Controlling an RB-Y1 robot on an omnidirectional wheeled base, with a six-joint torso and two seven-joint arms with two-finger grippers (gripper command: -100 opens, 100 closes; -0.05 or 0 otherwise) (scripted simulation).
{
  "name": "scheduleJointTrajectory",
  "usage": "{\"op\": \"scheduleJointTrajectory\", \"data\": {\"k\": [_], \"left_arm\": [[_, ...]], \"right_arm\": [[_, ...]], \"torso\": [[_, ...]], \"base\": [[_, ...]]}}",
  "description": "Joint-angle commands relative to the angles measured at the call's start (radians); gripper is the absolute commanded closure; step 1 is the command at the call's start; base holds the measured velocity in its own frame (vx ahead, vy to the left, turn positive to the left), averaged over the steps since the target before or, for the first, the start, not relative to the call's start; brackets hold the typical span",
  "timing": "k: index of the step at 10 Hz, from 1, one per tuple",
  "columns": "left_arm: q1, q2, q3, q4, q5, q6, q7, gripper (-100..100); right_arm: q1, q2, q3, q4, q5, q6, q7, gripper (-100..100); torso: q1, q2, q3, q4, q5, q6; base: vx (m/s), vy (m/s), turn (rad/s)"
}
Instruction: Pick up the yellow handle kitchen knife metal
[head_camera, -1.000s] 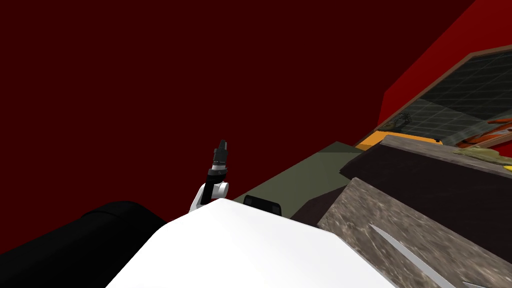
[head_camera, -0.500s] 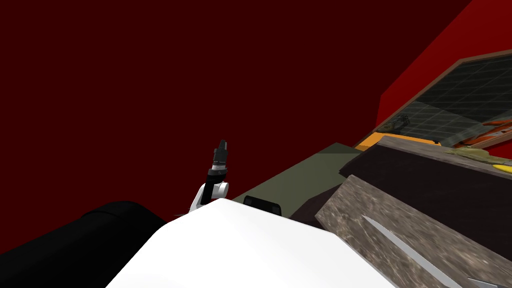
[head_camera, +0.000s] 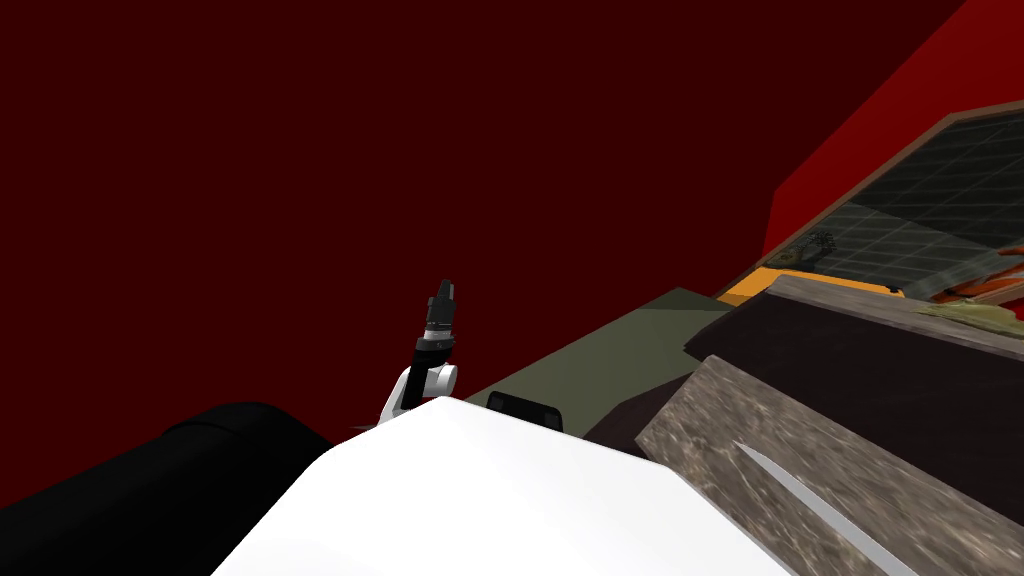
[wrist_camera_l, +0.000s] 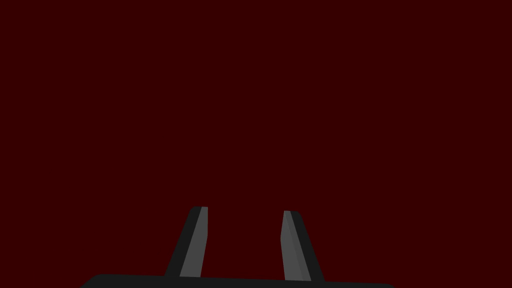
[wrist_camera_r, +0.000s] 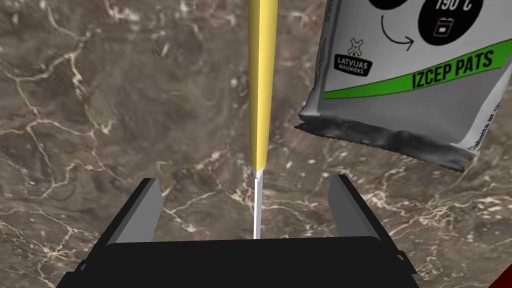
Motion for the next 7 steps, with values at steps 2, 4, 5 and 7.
{"op": "scheduleJointTrajectory", "data": {"k": [2,4,5,7], "left_arm": [[0.000,0.000,0.000,0.000,0.000,0.000,0.000,0],[0.000,0.000,0.000,0.000,0.000,0.000,0.000,0],[0.000,0.000,0.000,0.000,0.000,0.000,0.000,0],[0.000,0.000,0.000,0.000,0.000,0.000,0.000,0]], "right_arm": [[-0.016,0.039,-0.016,0.069,0.024,-0.035,0.026,-100],[-0.026,0.064,-0.026,0.115,0.039,-0.056,0.042,-100],[-0.036,0.089,-0.036,0.148,0.055,-0.077,0.057,-100],[-0.047,0.115,-0.047,0.207,0.070,-0.098,0.072,-100]], "torso": [[0.000,0.000,0.000,0.000,0.000,0.000],[0.000,0.000,0.000,0.000,0.000,0.000],[0.000,0.000,0.000,0.000,0.000,0.000],[0.000,0.000,0.000,0.000,0.000,0.000]], "base": [[0.010,-0.001,0.032],[0.012,-0.001,0.039],[0.016,-0.001,0.053],[0.009,-0.001,0.030]]}}
